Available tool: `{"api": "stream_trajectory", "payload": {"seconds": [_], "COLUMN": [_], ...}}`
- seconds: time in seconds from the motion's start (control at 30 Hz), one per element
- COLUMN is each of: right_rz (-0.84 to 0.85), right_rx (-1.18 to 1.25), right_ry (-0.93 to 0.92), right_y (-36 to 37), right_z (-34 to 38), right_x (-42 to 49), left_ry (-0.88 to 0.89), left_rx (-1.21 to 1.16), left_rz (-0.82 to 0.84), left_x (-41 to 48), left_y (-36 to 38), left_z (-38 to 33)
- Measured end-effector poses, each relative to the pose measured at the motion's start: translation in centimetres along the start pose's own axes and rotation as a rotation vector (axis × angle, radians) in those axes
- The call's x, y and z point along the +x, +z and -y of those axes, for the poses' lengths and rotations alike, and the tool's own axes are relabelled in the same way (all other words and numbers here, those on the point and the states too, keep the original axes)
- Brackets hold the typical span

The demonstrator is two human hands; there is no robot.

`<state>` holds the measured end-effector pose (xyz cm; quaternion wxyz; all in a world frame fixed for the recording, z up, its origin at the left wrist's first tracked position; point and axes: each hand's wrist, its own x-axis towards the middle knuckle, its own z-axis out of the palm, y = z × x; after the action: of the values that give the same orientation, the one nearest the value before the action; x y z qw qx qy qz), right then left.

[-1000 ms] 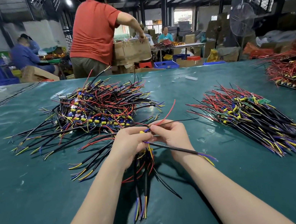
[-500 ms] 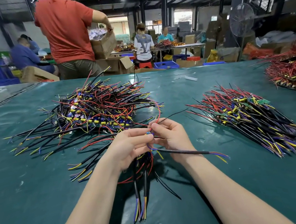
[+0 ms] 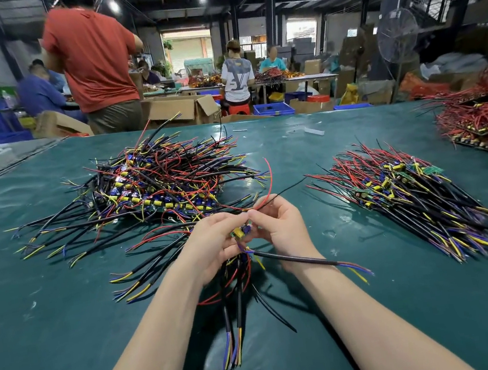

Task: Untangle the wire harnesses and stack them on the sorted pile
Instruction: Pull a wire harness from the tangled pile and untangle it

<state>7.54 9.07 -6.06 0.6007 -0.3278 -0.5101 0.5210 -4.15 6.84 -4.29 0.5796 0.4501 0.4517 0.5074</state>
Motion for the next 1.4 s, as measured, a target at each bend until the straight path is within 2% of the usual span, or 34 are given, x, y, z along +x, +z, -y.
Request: {"api": "stream_trajectory", "payload": {"seconds": [0.17, 0.27, 0.37, 0.53, 0.63, 0.7, 0.8, 0.93, 1.17, 1.4], "right_rz": [0.046, -0.003, -0.016, 0.090, 0.202, 0.219, 0.157, 0.073, -0.023, -0.139], "right_rx": [-0.043, -0.080, -0.069, -0.105, -0.137, -0.098, 0.001, 0.007, 0.126, 0.088], "right_ry": [-0.037, -0.096, -0.077, -0.017, 0.019, 0.029, 0.013, -0.041, 0.015, -0.013], "right_y": [0.0, 0.0, -0.3, -1.7, -1.9, -1.8, -1.5, -0.9, -0.6, -0.8], "right_z": [0.2, 0.0, 0.0, 0.5, 0.8, 0.8, 0.5, 0.2, 0.1, 0.3], "right_x": [0.1, 0.0, 0.0, 0.3, 0.5, 0.6, 0.6, 0.4, -0.2, 0.1], "left_ry": [-0.013, 0.018, 0.073, 0.101, 0.079, 0.087, 0.114, 0.107, 0.078, 0.035], "left_rx": [0.049, 0.177, 0.307, 0.353, 0.333, 0.334, 0.328, 0.320, 0.332, 0.358], "left_rz": [-0.031, -0.068, -0.097, 0.034, 0.042, 0.061, 0.079, 0.082, 0.107, 0.197], "left_x": [0.0, -0.1, 0.1, -0.2, -0.4, -0.4, -0.3, -0.1, 0.2, -0.4], "left_y": [-0.4, -0.1, 0.1, 0.6, 0.5, 0.4, 0.3, 0.3, 0.5, 0.2], "left_z": [-0.2, -0.1, -0.2, 0.1, -0.1, -0.4, -0.5, -0.4, 0.1, -0.4]}}
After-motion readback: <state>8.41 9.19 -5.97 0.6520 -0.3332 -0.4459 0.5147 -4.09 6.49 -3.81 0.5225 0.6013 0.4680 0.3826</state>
